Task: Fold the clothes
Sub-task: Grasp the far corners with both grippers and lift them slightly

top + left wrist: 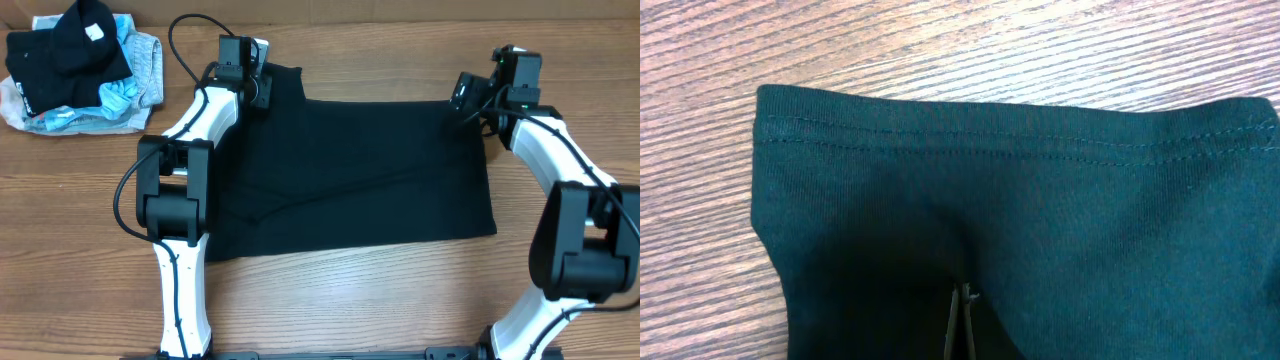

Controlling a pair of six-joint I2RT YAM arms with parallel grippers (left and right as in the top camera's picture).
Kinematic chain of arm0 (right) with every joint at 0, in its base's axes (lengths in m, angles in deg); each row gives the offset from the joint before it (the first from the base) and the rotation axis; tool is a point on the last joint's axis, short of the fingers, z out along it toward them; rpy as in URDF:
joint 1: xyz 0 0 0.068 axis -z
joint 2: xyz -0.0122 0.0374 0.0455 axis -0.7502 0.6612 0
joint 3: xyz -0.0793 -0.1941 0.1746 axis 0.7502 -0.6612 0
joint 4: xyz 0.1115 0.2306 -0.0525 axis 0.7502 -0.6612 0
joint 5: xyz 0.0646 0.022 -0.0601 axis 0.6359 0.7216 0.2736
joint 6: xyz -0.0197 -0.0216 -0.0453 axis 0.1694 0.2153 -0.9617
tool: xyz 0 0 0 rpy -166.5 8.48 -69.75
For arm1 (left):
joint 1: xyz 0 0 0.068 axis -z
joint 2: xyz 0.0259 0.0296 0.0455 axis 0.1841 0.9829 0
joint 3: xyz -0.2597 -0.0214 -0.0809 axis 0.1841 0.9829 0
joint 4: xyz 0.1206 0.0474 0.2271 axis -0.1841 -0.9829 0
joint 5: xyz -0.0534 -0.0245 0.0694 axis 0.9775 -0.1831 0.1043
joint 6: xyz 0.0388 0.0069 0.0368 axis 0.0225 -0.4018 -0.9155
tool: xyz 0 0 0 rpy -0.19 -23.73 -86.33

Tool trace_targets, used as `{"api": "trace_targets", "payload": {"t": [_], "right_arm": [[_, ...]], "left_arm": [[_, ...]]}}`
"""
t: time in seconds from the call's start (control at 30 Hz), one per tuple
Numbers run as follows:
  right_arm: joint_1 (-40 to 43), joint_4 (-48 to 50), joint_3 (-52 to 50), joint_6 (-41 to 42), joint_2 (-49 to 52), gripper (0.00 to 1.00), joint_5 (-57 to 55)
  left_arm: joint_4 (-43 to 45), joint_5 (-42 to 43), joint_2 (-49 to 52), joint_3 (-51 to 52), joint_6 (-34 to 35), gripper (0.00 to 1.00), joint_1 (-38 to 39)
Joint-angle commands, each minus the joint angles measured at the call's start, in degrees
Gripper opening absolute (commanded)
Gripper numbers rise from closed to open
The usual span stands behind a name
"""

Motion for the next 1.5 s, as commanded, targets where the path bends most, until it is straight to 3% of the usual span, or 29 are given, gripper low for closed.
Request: {"api": "trace_targets", "payload": {"t": [0.0, 0.9, 0.97, 1.17, 1.3, 1.47], "right_arm": [[0.2, 0.3, 1.0, -0.2, 3.7, 0.96, -0.8], [0.2, 6.1, 1.0, -0.4, 11.3, 0.88, -0.4], [0.2, 6.1, 1.0, -0.4, 11.5, 0.77, -1.0], [0.2, 5.4, 1.0, -0.3, 11.5, 0.22, -2.3], [0.2, 2.2, 3.0, 0.0, 11.5, 0.05, -4.0], [0.2, -5.7, 9.6, 0.0, 11.5, 0.04, -7.3]], "left_arm": [[-1.9, -0.8, 1.4, 0.2, -0.2, 0.04, -0.3], [-2.5, -0.8, 1.4, 0.2, -0.2, 0.04, -0.3], [-2.5, -0.8, 1.4, 0.2, -0.2, 0.04, -0.3], [-2.5, -0.8, 1.1, 0.2, -0.2, 0.04, -0.3], [-3.0, -0.8, -0.7, 0.2, -0.2, 0.04, -0.3], [-5.7, -0.8, -5.2, 0.2, -0.2, 0.04, -0.3]]}}
